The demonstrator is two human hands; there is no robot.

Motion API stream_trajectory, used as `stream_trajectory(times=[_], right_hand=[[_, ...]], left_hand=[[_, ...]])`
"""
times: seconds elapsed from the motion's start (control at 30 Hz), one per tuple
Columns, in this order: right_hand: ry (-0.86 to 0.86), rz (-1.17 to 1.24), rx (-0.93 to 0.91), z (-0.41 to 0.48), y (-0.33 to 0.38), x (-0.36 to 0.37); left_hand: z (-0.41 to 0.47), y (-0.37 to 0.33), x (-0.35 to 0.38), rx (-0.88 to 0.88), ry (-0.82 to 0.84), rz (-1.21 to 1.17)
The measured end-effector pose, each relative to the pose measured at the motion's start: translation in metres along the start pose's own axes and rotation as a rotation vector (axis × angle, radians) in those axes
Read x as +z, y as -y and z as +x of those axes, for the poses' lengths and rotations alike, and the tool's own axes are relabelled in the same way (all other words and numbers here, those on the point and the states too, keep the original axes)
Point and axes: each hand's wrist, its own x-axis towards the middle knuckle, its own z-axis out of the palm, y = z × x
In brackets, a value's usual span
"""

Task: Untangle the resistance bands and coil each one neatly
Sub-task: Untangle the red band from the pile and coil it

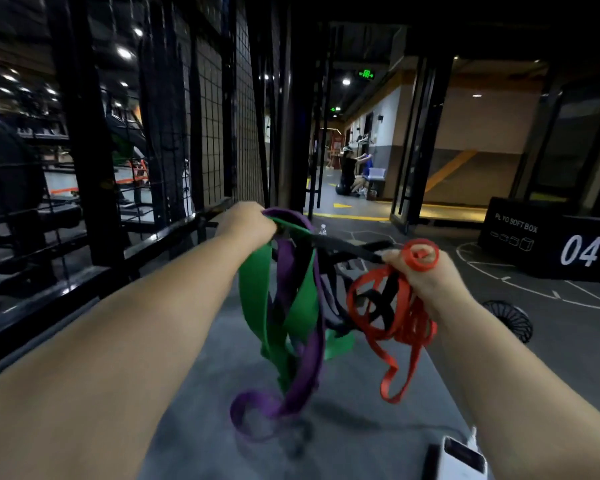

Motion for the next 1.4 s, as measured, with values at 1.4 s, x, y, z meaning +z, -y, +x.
stream_trajectory(times=[1.4], right_hand=[[0.389,-0.463,0.217,-0.069,-0.106,0.022]], left_hand=[[-0.150,0.101,0.180,0.292,0.919,0.327]])
